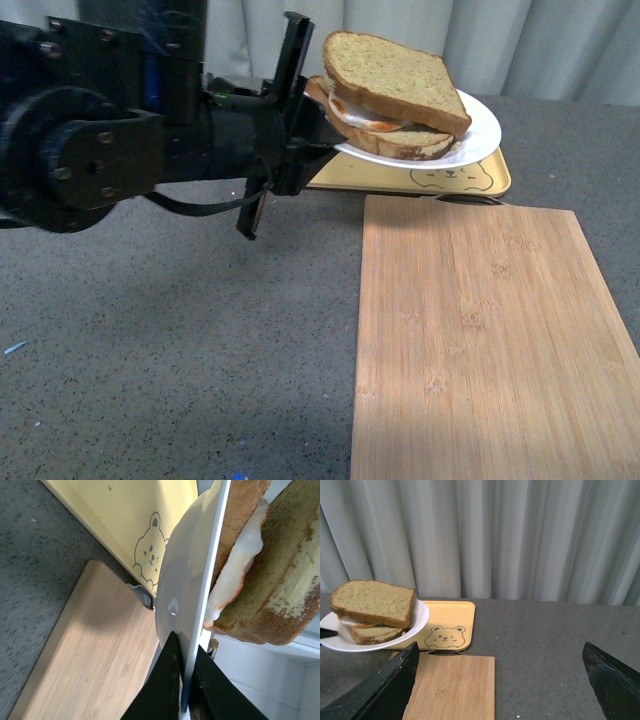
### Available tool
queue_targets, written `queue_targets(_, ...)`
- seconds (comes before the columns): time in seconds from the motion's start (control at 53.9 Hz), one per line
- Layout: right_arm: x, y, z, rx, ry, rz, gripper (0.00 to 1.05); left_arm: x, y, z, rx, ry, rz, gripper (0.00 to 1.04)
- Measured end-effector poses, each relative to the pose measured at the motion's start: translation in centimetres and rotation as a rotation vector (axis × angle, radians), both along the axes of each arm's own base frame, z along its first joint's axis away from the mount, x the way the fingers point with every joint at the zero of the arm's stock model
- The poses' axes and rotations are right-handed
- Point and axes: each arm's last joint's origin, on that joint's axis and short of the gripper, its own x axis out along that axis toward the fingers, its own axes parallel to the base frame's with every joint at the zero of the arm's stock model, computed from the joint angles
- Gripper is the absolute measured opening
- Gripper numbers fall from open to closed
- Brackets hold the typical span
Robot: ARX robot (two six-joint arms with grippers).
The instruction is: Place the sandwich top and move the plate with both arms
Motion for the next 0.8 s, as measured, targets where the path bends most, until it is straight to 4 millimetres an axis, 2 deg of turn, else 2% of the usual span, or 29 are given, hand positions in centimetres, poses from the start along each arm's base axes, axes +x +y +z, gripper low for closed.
queue_targets(0.297, 0.0, 0.0, 0.0, 0.0, 0.0, 0.0, 0.95, 4.9, -2.9, -1.4, -0.007, 0.024, 0.007, 0.04)
queue_targets(0.482, 0.0, 0.0, 0.0, 0.0, 0.0, 0.0, 0.95, 6.0, -3.4, -2.1, -0.003, 0.054, 0.012, 0.04)
queue_targets(0.797, 0.0, 0.0, 0.0, 0.0, 0.0, 0.0, 0.95, 6.8, -3.8, -4.0, 0.021, 0.106, 0.015, 0.04)
